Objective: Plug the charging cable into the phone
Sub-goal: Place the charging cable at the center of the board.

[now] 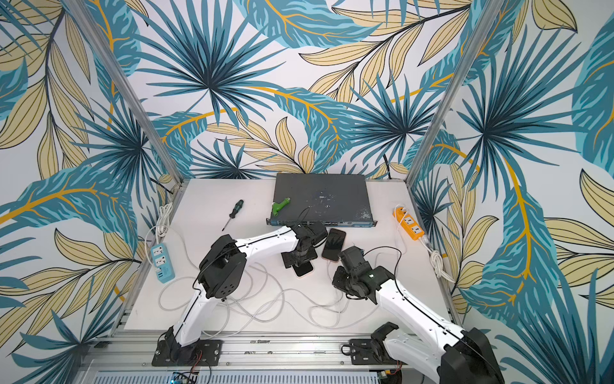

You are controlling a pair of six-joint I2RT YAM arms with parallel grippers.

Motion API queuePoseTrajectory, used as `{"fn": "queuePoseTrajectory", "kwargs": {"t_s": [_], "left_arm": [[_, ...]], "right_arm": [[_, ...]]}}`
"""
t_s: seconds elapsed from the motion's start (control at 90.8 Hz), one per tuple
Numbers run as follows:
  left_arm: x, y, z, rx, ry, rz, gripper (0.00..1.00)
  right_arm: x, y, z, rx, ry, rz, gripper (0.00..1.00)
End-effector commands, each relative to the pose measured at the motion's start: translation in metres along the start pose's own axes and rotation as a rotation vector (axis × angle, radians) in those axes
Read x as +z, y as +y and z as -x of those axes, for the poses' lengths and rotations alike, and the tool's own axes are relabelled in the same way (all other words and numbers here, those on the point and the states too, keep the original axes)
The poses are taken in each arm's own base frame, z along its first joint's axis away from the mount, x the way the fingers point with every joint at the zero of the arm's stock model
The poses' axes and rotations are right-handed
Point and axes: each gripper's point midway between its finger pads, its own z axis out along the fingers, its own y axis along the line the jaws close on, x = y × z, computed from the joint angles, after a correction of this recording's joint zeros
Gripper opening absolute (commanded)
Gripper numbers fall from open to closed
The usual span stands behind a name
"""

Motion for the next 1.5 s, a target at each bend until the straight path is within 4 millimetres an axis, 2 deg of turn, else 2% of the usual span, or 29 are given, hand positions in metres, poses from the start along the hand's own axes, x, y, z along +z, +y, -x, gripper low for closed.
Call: {"fn": "queuePoseTrajectory", "kwargs": {"t_s": [0.0, 0.099, 0.231, 0.297, 0.375, 0.474, 0.661, 0.793, 0.87, 0.936, 1.003, 1.146, 1.256, 1.487], "left_arm": [[0.009, 0.015, 0.000, 0.025, -0.026, 0.045, 0.68], [-0.007, 0.008, 0.008, 0.069, -0.063, -0.029, 0.57], [-0.043, -0.007, 0.018, 0.170, -0.113, -0.164, 0.46], [-0.066, -0.019, 0.021, 0.248, -0.142, -0.272, 0.42], [-0.096, -0.026, 0.020, 0.353, -0.166, -0.373, 0.32], [-0.124, -0.023, 0.018, 0.481, -0.205, -0.448, 0.31], [-0.165, -0.008, -0.002, 0.643, -0.251, -0.656, 0.35], [-0.173, 0.005, -0.018, 0.707, -0.244, -0.726, 0.37], [-0.174, 0.008, -0.023, 0.738, -0.239, -0.750, 0.37], [-0.176, 0.007, -0.026, 0.758, -0.235, -0.769, 0.37], [-0.179, 0.005, -0.026, 0.764, -0.244, -0.775, 0.37], [-0.183, 0.004, -0.021, 0.762, -0.272, -0.779, 0.37], [-0.180, 0.004, -0.022, 0.760, -0.270, -0.783, 0.37], [-0.178, 0.001, -0.023, 0.760, -0.272, -0.794, 0.37]], "right_arm": [[0.001, -0.007, -0.002, -0.017, 0.003, -0.025, 0.43], [-0.002, 0.005, 0.006, -0.091, -0.017, 0.016, 0.56], [-0.014, 0.041, 0.022, -0.221, -0.087, 0.162, 0.76], [-0.021, 0.065, 0.028, -0.276, -0.125, 0.272, 0.80], [-0.036, 0.090, 0.038, -0.330, -0.174, 0.378, 0.80], [-0.060, 0.107, 0.055, -0.357, -0.245, 0.445, 0.80], [-0.098, 0.129, 0.085, -0.318, -0.301, 0.600, 0.81], [-0.111, 0.150, 0.091, -0.321, -0.267, 0.695, 0.85], [-0.108, 0.164, 0.088, -0.316, -0.189, 0.755, 0.84], [-0.097, 0.170, 0.086, -0.293, -0.116, 0.761, 0.79], [-0.084, 0.171, 0.086, -0.271, -0.065, 0.737, 0.75], [-0.056, 0.153, 0.083, -0.227, -0.007, 0.615, 0.74], [-0.050, 0.154, 0.078, -0.214, 0.028, 0.632, 0.73], [-0.041, 0.163, 0.076, -0.184, 0.078, 0.682, 0.54]]}}
